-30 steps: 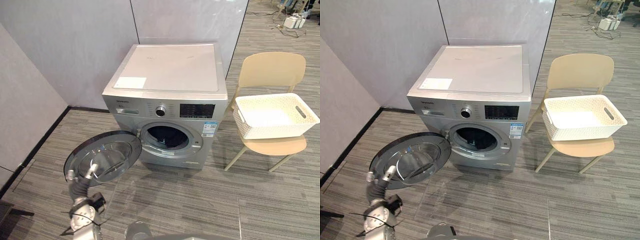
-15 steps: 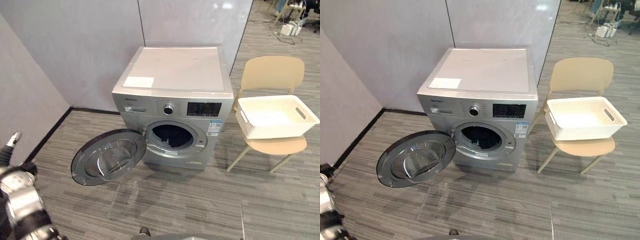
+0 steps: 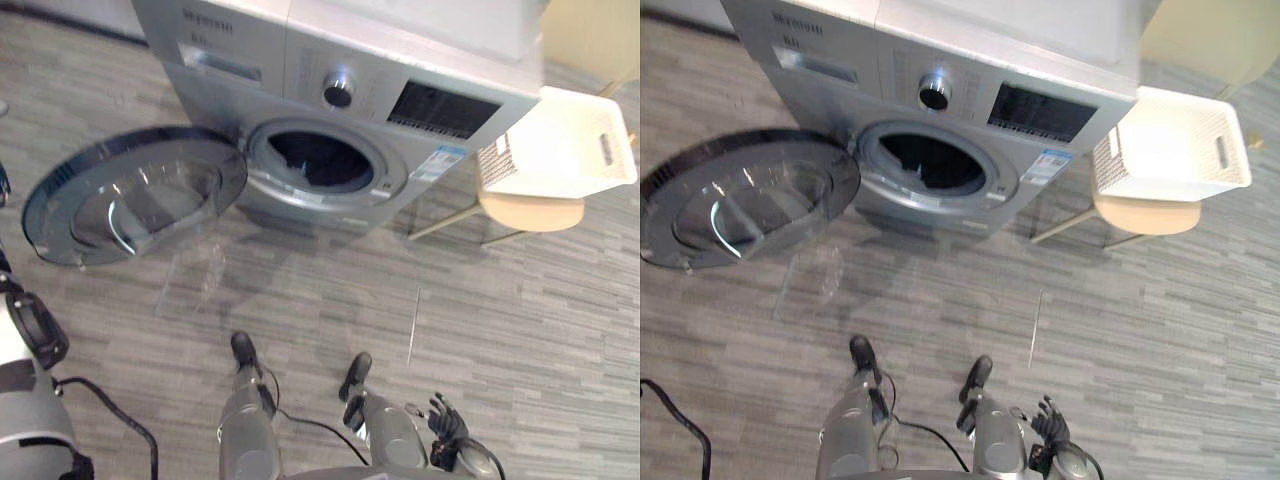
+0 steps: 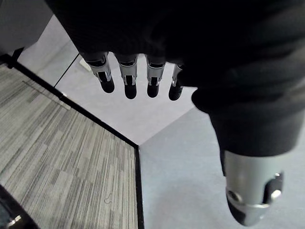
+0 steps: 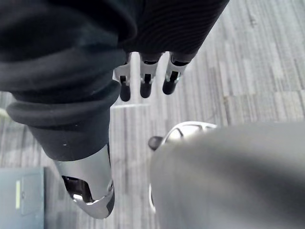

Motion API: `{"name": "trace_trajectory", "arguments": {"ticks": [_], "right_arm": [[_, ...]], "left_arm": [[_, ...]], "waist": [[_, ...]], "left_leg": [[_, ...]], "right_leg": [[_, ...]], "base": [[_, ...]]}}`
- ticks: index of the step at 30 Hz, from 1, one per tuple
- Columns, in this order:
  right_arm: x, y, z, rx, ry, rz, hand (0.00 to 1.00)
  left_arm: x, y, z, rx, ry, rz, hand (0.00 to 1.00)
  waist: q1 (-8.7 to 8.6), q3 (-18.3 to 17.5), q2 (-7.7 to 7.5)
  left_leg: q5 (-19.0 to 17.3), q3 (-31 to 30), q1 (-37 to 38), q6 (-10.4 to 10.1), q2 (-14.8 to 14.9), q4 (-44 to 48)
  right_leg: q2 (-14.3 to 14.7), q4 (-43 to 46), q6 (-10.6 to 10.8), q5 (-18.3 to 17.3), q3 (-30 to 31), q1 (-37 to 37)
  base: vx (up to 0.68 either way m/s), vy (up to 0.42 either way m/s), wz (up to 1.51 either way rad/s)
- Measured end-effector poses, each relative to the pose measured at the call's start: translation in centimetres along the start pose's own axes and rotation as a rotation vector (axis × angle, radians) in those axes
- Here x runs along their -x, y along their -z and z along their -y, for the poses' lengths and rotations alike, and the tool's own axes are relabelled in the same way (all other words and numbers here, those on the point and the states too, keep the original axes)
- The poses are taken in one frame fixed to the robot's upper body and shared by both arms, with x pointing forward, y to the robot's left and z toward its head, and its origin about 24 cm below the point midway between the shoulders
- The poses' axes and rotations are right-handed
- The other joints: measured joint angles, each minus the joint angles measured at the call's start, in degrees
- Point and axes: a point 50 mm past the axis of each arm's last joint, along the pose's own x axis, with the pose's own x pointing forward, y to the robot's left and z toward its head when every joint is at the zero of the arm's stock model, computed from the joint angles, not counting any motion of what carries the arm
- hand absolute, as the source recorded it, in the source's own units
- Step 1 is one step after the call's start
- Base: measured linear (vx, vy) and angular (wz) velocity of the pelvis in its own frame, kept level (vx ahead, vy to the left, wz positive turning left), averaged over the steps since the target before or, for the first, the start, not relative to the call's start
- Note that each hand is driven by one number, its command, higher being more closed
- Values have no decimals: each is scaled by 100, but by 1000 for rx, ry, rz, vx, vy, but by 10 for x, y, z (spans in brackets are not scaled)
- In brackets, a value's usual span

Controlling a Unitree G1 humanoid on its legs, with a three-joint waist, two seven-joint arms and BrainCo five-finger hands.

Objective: Pick up the laundry basket with both hands and put the clothes into the washing machine.

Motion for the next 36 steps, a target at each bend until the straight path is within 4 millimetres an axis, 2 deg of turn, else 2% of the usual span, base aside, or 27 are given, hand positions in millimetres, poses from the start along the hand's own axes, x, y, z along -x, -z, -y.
{"name": "trace_trajectory", "arguments": {"ticks": [4, 7, 9, 13, 15, 18, 20, 25, 28, 32, 35, 36], "right_arm": [[4, -25, -14, -27, -53, 125, 0], [6, -40, -17, -60, -70, 202, 0], [8, -43, -17, -59, -75, 223, 0], [12, -36, -16, -54, -78, 203, 0], [15, -33, -15, -55, -76, 199, 0], [16, -39, -15, -50, -92, 220, 0], [17, -44, -15, -63, -103, 239, 0], [20, -58, -10, -51, -113, 296, 0], [24, -57, -7, -44, -121, 305, 0], [28, -44, -2, -37, -124, 262, 0], [29, -47, -4, -33, -146, 268, 0], [29, -49, -5, -31, -156, 275, 0]], "left_arm": [[0, -30, 14, 128, 33, 70, 0], [0, -36, 15, 248, 43, 84, 0], [0, -36, 14, 292, 41, 81, 0], [0, -30, 1, 398, 21, 55, 0], [1, -29, -5, 387, 25, 74, 0], [2, -25, -8, 375, 39, 74, 0], [3, -22, -1, 394, 70, 64, 0], [5, -42, 4, 387, 107, 139, 0], [6, -46, 6, 380, 113, 172, 0], [7, -44, 12, 381, 169, 171, 0], [7, -41, 17, 375, 199, 166, 0], [9, -32, 24, 365, 228, 151, 0]], "waist": [[161, 195, -55], [207, 273, -143], [214, 293, -181], [275, 298, -186], [345, 298, -186], [346, 298, -186], [359, 298, -186], [351, 297, -192], [363, 301, -201], [402, 307, -225], [440, 309, -229], [472, 308, -230]], "left_leg": [[-15, 257, -467, 14, 329, 359], [-71, 427, -705, 92, 527, 526], [-73, 471, -808, 96, 593, 544], [-129, 536, -939, 98, 759, 672], [-175, 613, -945, 88, 875, 777], [-213, 707, -957, 90, 988, 863], [-213, 759, -972, 90, 1033, 891], [-213, 761, -1162, 91, 1167, 1033], [-213, 756, -1268, 91, 1236, 1032], [-211, 755, -1275, 92, 1255, 1029], [-211, 748, -1285, 92, 1255, 1034], [-211, 745, -1284, 92, 1253, 1033]], "right_leg": [[198, 1, -62, 42, -254, -167], [327, 5, -66, 45, -329, -282], [373, 13, -66, 45, -413, -360], [475, 45, -68, 42, -427, -437], [535, 65, -82, 33, -426, -438], [591, 101, -174, -28, -431, -443], [613, 102, -190, -41, -426, -474], [700, 108, -190, -40, -445, -598], [753, 93, -190, -40, -551, -664], [771, 91, -189, -40, -553, -665], [772, 86, -189, -39, -554, -665], [771, 86, -188, -38, -554, -665]], "base": [[0, -14, 12], [0, 0, 0], [0, 0, 0], [20, 32, -6], [20, 39, -14], [9, 44, -7], [-12, 46, -10], [-26, 61, -6], [-21, 54, 0], [6, 97, 1], [10, 86, 0], [12, 90, 0]]}}
